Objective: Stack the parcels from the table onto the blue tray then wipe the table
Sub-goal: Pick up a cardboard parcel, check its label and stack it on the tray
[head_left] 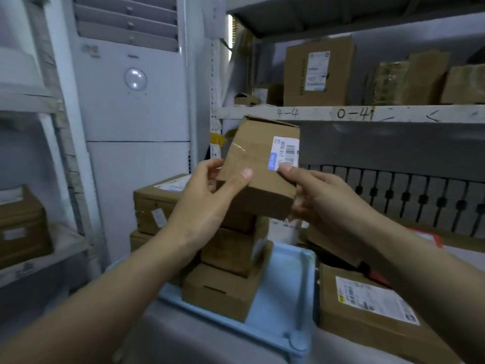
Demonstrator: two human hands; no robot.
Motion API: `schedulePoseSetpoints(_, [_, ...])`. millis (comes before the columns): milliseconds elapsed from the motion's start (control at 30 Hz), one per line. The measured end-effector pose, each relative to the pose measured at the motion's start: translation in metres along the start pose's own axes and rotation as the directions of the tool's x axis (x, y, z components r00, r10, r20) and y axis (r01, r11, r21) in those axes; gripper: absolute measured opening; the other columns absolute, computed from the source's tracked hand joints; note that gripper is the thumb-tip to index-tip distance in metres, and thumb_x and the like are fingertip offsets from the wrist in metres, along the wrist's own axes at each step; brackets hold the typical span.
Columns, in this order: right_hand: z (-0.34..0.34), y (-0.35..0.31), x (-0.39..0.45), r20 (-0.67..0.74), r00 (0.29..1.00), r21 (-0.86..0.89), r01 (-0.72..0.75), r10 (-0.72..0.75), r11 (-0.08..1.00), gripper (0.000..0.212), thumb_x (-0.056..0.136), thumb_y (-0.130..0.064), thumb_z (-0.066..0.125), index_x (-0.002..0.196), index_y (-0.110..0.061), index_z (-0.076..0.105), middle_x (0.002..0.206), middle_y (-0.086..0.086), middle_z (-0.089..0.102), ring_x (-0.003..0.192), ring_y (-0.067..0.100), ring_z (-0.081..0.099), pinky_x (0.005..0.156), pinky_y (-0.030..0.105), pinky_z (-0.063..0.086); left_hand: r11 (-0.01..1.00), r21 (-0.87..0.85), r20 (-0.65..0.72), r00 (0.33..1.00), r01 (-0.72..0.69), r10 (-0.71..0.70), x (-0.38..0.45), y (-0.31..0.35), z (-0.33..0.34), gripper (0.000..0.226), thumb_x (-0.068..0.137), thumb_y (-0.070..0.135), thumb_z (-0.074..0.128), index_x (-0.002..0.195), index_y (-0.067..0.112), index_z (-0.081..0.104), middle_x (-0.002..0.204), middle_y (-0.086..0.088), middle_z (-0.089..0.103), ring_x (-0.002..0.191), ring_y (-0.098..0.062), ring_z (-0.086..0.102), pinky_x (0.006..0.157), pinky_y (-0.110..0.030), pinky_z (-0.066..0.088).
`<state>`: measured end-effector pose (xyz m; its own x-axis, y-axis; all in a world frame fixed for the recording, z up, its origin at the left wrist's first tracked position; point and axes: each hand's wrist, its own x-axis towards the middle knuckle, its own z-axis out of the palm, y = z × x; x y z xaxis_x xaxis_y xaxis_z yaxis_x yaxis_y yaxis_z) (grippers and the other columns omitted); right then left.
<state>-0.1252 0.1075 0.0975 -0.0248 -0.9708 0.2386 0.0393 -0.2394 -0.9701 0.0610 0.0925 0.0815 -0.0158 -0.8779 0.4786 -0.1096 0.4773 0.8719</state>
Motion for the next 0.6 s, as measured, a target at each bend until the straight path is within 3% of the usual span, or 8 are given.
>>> schedulePoseSetpoints(100, [0.044, -0.015, 0.029, 0.012, 1.0, -0.085, -0.015, 0.016, 0.996, 0.034, 0.092, -0.036, 0.067, 0.112, -0.009, 0.066, 0.087, 0.003, 0.072, 0.065, 0.016, 0.069, 0.058, 0.027, 0.059, 0.999, -0.015, -0.105, 0.994, 0.031, -0.033, 0.031, 0.0, -0.032, 0.05, 0.084, 0.046, 0.067, 0.126, 0.02, 0.054, 0.115, 0.005, 0.065, 0.1, -0.006, 0.064, 0.071, -0.018, 0.053])
schedulePoseSetpoints(167, [0.072, -0.021, 0.049, 0.042, 0.998, -0.088, -0.049, 0.053, 0.995, 0.031, 0.095, -0.032, 0.064, 0.113, -0.007, 0.064, 0.082, 0.004, 0.068, 0.058, 0.013, 0.067, 0.057, 0.027, 0.059, 0.998, -0.001, -0.18, 0.982, 0.06, -0.059, 0.056, -0.005, -0.055, 0.04, 0.09, 0.043, 0.064, 0.118, 0.014, 0.062, 0.111, 0.0, 0.068, 0.096, -0.01, 0.066, 0.073, -0.023, 0.056])
schedulePoseSetpoints(267, [0.111, -0.023, 0.072, 0.062, 0.992, -0.118, -0.102, 0.109, 0.988, 0.032, 0.097, -0.023, 0.061, 0.119, 0.0, 0.058, 0.079, 0.007, 0.054, 0.055, 0.017, 0.059, 0.067, 0.035, 0.061, 0.989, 0.026, -0.201, 0.969, 0.148, -0.14, 0.088, -0.017, -0.084, 0.034, 0.093, 0.043, 0.058, 0.109, 0.015, 0.068, 0.108, -0.003, 0.072, 0.097, -0.015, 0.067, 0.092, -0.032, 0.054])
schedulePoseSetpoints(300, [0.121, -0.021, 0.079, 0.075, 0.99, -0.14, -0.112, 0.123, 0.984, 0.026, 0.098, -0.021, 0.06, 0.115, -0.001, 0.059, 0.076, 0.006, 0.052, 0.056, 0.017, 0.057, 0.07, 0.038, 0.06, 0.983, 0.024, -0.193, 0.966, 0.182, -0.174, 0.095, -0.021, -0.091, 0.035, 0.095, 0.042, 0.057, 0.111, 0.013, 0.069, 0.108, -0.005, 0.072, 0.095, -0.015, 0.067, 0.088, -0.029, 0.054])
schedulePoseSetpoints(367, [0.137, -0.017, 0.091, 0.091, 0.986, -0.177, -0.122, 0.139, 0.977, 0.012, 0.098, -0.014, 0.057, 0.09, -0.007, 0.063, 0.065, 0.002, 0.051, 0.056, 0.016, 0.053, 0.065, 0.036, 0.056, 0.973, 0.031, -0.201, 0.955, 0.228, -0.217, 0.106, -0.028, -0.099, 0.036, 0.097, 0.04, 0.053, 0.113, 0.01, 0.066, 0.1, -0.002, 0.069, 0.084, -0.011, 0.063, 0.066, -0.015, 0.053])
schedulePoseSetpoints(433, [0.149, -0.015, 0.102, 0.094, 0.985, -0.195, -0.125, 0.145, 0.973, 0.023, 0.099, -0.007, 0.053, 0.076, -0.007, 0.06, 0.06, 0.002, 0.052, 0.057, 0.016, 0.053, 0.061, 0.033, 0.053, 0.96, 0.053, -0.23, 0.939, 0.275, -0.256, 0.114, -0.034, -0.106, 0.035, 0.099, 0.043, 0.049, 0.111, 0.013, 0.061, 0.089, 0.004, 0.06, 0.077, -0.007, 0.053, 0.052, -0.016, 0.046])
schedulePoseSetpoints(500, [0.16, -0.015, 0.112, 0.121, 0.975, -0.215, -0.157, 0.186, 0.964, 0.013, 0.1, -0.006, 0.05, 0.096, 0.0, 0.06, 0.074, 0.006, 0.058, 0.063, 0.017, 0.055, 0.06, 0.03, 0.054, 0.952, 0.061, -0.243, 0.929, 0.301, -0.279, 0.12, -0.042, -0.111, 0.031, 0.1, 0.045, 0.046, 0.103, 0.017, 0.059, 0.085, 0.006, 0.054, 0.075, -0.007, 0.048, 0.058, -0.023, 0.039])
schedulePoseSetpoints(600, [0.17, -0.01, 0.121, 0.13, 0.958, -0.221, -0.225, 0.257, 0.949, 0.029, 0.101, -0.006, 0.048, 0.129, 0.0, 0.052, 0.113, 0.017, 0.064, 0.092, 0.025, 0.064, 0.073, 0.034, 0.061, 0.939, 0.021, -0.22, 0.918, 0.344, -0.331, 0.125, -0.05, -0.114, 0.029, 0.101, 0.042, 0.043, 0.093, 0.02, 0.059, 0.085, 0.003, 0.057, 0.074, -0.009, 0.05, 0.059, -0.025, 0.037])
